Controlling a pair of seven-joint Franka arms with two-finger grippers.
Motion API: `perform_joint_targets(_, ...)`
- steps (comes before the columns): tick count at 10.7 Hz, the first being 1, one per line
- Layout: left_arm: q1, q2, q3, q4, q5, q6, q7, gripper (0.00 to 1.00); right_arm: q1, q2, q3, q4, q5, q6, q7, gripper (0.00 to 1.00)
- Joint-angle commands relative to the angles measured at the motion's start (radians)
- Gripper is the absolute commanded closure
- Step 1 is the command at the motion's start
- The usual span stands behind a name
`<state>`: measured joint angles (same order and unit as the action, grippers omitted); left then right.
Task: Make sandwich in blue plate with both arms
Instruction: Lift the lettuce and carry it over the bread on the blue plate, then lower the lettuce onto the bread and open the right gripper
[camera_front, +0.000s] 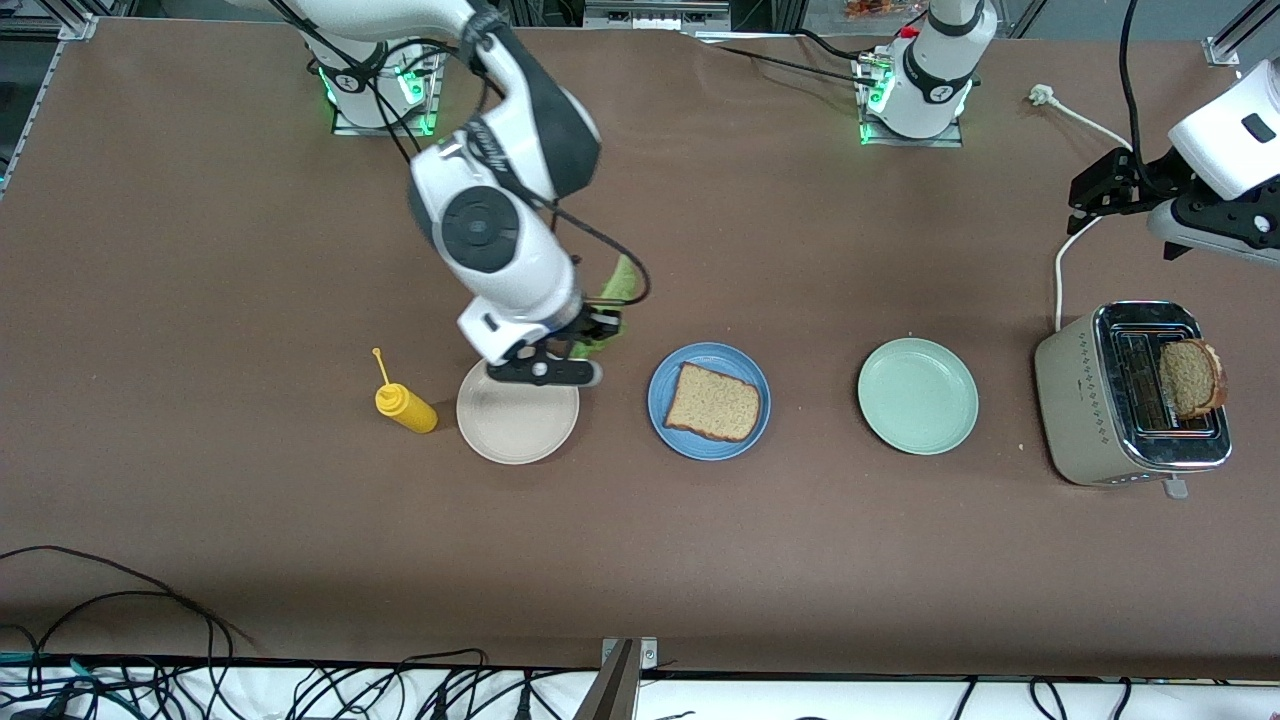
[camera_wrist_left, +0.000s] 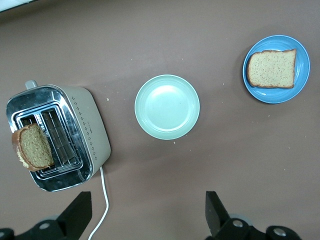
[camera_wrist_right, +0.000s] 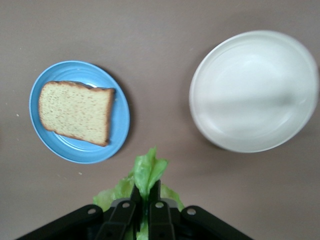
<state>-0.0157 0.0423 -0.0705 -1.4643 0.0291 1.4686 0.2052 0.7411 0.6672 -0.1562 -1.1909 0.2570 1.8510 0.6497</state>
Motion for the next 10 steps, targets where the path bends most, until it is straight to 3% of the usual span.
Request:
perform_joint_targets(1, -0.004, 0.004, 0.008, 0.022, -0.018, -0.025, -0.007, 0.0, 0.075, 0.162, -0.017, 0.183, 0.021, 0.046, 0.245, 1.0)
perform_joint_targets(4, -0.004, 0.004, 0.008, 0.022, -0.018, -0.025, -0.007, 0.0, 0.125, 0.257, -0.013, 0.214, 0.021, 0.184, 0.453, 1.0)
perform_joint_targets(10, -0.004, 0.005, 0.005, 0.022, -0.018, -0.025, -0.007, 0.0, 0.146, 0.353, -0.011, 0.22, 0.021, 0.462, 0.55, 1.0)
